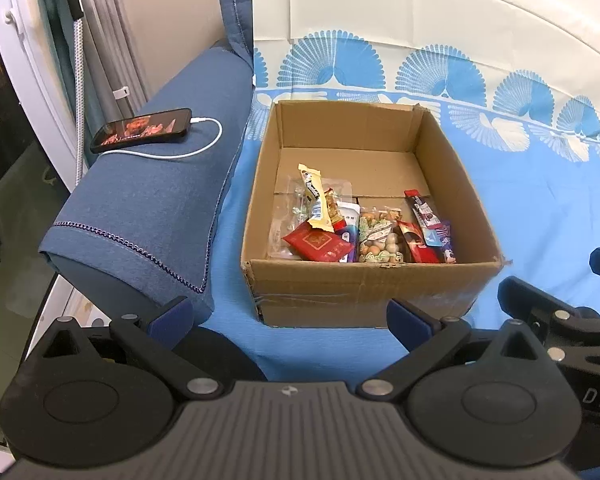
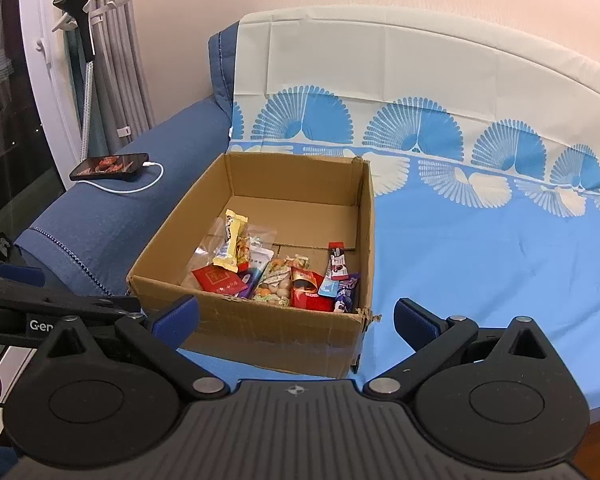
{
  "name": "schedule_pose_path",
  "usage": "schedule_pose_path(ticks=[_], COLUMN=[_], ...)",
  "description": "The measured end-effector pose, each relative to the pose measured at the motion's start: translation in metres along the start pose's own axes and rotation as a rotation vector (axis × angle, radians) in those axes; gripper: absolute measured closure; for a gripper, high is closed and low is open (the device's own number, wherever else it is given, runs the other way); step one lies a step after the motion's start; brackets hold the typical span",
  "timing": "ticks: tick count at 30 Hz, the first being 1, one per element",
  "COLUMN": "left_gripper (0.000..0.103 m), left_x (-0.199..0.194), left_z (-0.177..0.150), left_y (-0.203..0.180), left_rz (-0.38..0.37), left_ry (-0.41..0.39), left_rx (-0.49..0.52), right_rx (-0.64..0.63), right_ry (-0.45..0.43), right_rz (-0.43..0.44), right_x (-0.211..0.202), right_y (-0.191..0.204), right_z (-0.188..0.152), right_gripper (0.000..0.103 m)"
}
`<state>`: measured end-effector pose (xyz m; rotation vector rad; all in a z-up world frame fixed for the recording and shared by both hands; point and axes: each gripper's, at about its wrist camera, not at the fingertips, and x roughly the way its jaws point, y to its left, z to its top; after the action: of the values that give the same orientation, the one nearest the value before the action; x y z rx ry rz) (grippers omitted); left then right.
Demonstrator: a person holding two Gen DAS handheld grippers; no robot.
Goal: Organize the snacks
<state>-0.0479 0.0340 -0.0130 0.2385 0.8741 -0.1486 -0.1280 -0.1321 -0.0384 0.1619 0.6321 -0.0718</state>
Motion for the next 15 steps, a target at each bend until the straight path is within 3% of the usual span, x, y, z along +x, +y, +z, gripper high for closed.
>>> schedule_pose_path(ticks=[15], left_gripper=[0.000], left_x=[-0.0013], left_z=[-0.0017], left_y=[-0.0010], left_rz=[0.006], left_ry=[-0.003], left_rx=[0.004], right_rx=[0.000], right_ry=[-0.009], right_rz=[0.000], right_x=[-0.0023], right_y=[0.0010], right_z=[-0.0004], right_gripper=[0.000])
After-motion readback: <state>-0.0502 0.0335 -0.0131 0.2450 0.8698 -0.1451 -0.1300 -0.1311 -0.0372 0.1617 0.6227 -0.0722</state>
